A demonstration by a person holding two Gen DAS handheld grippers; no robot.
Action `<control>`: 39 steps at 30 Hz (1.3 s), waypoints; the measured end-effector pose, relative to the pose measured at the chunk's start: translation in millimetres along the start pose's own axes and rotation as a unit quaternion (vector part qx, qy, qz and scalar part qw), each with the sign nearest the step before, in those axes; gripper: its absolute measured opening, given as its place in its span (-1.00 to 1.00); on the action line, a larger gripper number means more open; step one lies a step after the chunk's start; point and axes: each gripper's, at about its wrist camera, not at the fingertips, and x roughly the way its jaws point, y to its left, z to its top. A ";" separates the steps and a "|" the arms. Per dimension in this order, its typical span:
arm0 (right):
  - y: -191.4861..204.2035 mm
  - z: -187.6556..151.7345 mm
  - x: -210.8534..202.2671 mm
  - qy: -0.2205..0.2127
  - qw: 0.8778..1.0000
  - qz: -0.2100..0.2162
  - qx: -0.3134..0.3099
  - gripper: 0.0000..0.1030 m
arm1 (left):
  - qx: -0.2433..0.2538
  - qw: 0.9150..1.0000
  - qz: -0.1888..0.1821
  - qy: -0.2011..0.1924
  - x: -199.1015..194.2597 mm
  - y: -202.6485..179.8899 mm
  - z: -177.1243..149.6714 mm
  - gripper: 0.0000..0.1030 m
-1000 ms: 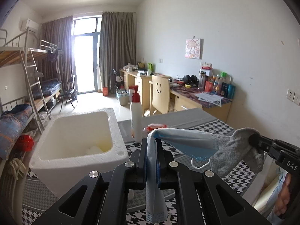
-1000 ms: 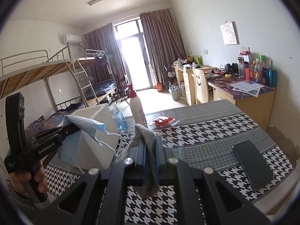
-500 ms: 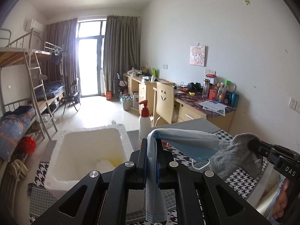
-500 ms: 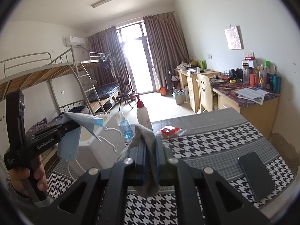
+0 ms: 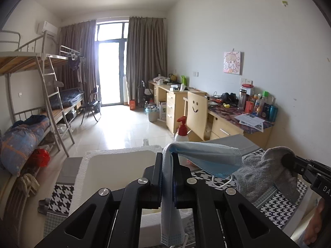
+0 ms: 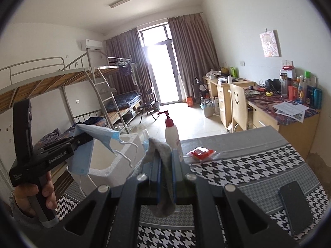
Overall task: Organize soft objects
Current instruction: 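Carry the blue mask and grey sock up to the white foam box, then open the left tool to drop the blue mask into the foam box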
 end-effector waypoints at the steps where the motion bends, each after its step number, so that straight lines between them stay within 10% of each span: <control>1: 0.4 0.6 0.7 0.000 1.000 0.002 -0.001 -0.79 | -0.001 1.000 0.002 0.000 0.4 1.3 0.4 -0.85; 39: 50.1 20.6 56.1 0.035 0.997 0.055 -0.036 -0.79 | -0.034 0.996 0.060 0.062 41.2 67.7 -6.5 -0.85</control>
